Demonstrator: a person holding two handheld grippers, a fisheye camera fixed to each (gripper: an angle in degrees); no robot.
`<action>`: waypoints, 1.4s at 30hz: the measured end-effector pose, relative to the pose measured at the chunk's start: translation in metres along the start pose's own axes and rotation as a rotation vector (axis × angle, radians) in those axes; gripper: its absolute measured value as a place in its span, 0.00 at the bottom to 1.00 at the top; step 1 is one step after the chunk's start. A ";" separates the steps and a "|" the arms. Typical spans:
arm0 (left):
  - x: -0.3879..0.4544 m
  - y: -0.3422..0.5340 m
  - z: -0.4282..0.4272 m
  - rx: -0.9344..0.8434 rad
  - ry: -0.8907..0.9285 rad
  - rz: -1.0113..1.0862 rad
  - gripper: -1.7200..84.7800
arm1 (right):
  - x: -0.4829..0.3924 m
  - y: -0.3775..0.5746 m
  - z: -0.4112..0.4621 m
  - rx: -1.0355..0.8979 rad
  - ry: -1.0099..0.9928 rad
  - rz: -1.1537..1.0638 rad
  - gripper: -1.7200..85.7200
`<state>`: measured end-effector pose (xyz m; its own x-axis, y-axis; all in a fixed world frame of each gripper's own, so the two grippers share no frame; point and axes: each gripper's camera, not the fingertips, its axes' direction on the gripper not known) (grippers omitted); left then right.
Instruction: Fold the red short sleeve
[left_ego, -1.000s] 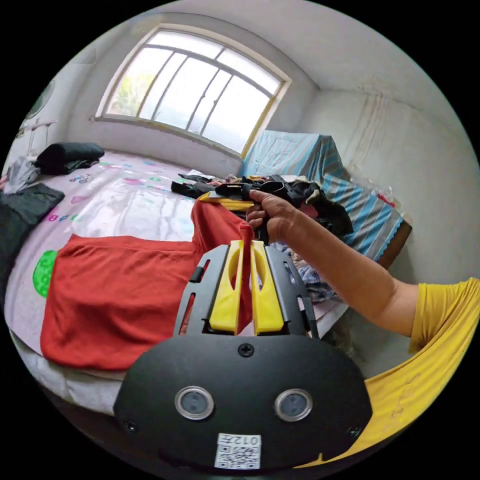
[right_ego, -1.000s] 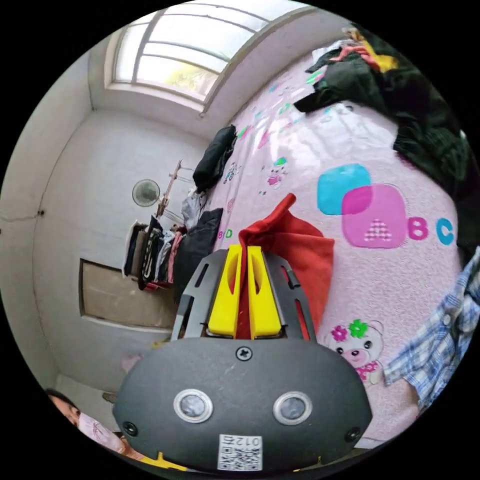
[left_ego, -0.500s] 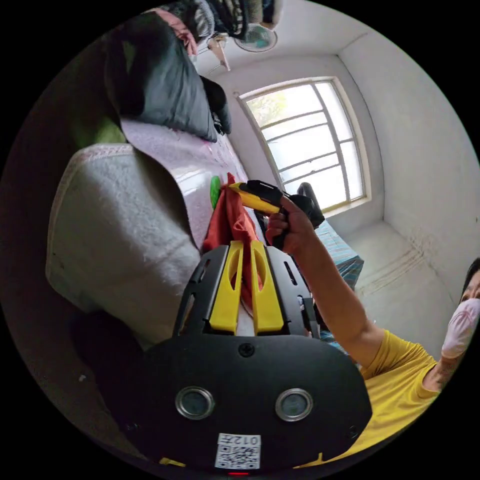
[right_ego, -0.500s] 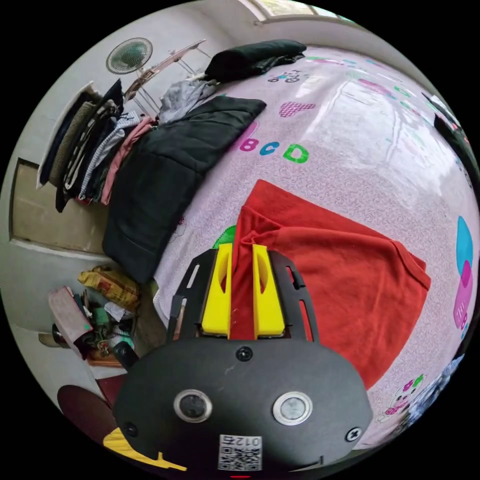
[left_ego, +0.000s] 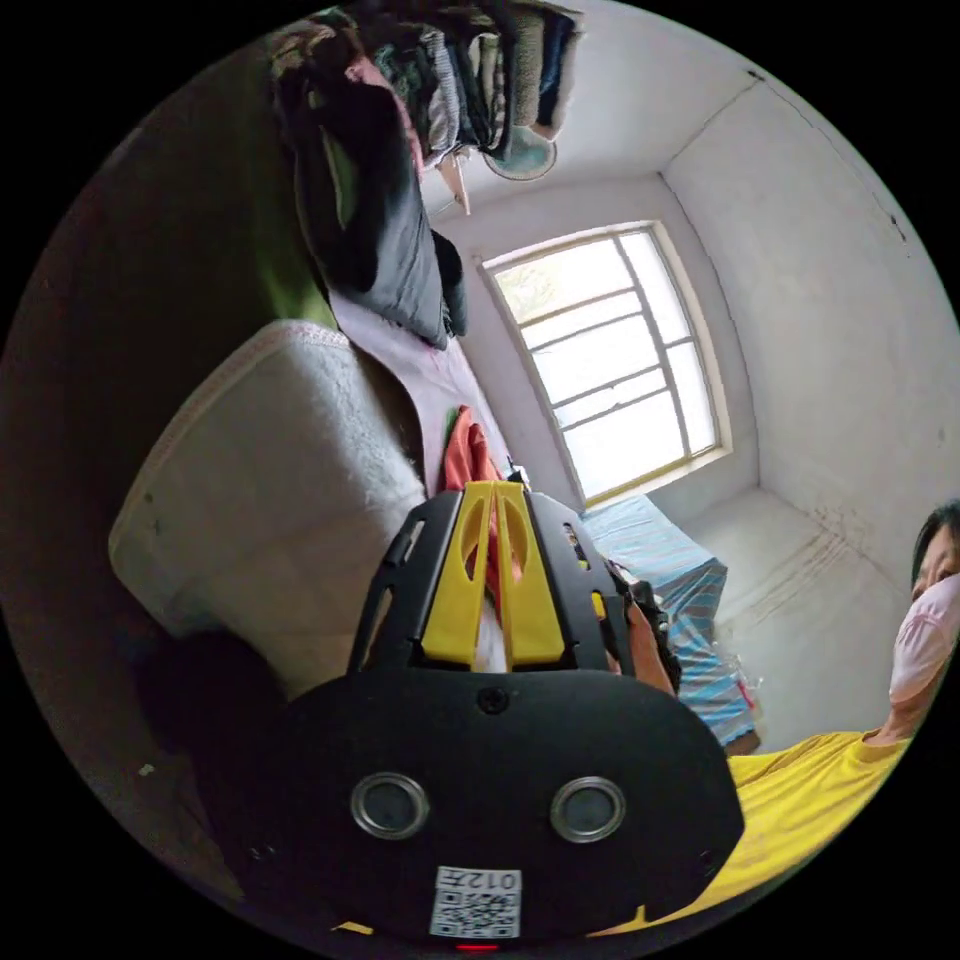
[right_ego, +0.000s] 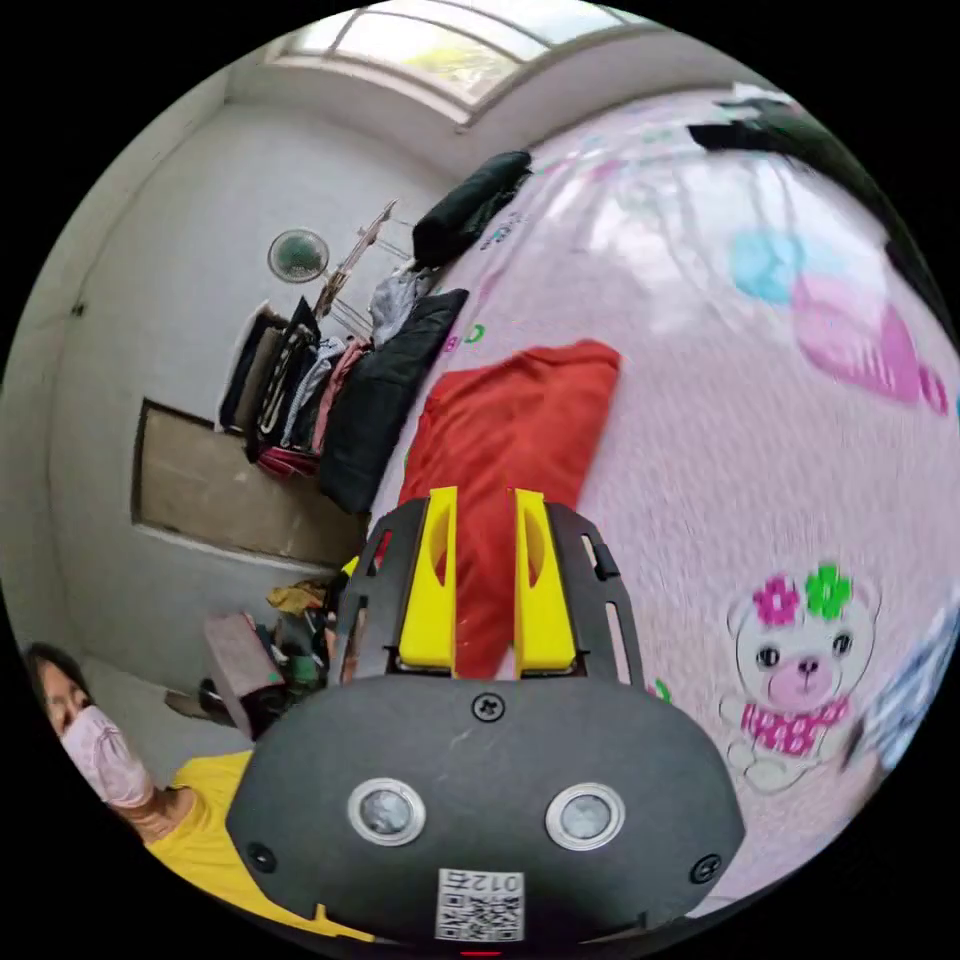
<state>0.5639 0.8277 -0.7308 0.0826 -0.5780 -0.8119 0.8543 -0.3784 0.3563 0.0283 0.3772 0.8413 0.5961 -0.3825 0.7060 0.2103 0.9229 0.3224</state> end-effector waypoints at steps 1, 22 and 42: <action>0.012 0.000 -0.005 0.011 -0.059 0.061 0.03 | 0.021 0.019 -0.006 -0.006 -0.058 0.066 0.12; 0.101 -0.035 0.168 -0.453 -0.224 0.377 0.02 | 0.078 0.102 0.015 -0.069 -0.339 0.203 0.05; 0.140 0.009 0.157 -0.439 -0.273 0.377 0.02 | 0.125 0.161 -0.049 -0.049 -0.296 0.134 0.03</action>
<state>0.5026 0.6298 -0.7682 0.3340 -0.7992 -0.4998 0.9276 0.1846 0.3247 0.1745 0.4798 0.9507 0.3711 -0.2474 0.8950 0.1865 0.9641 0.1892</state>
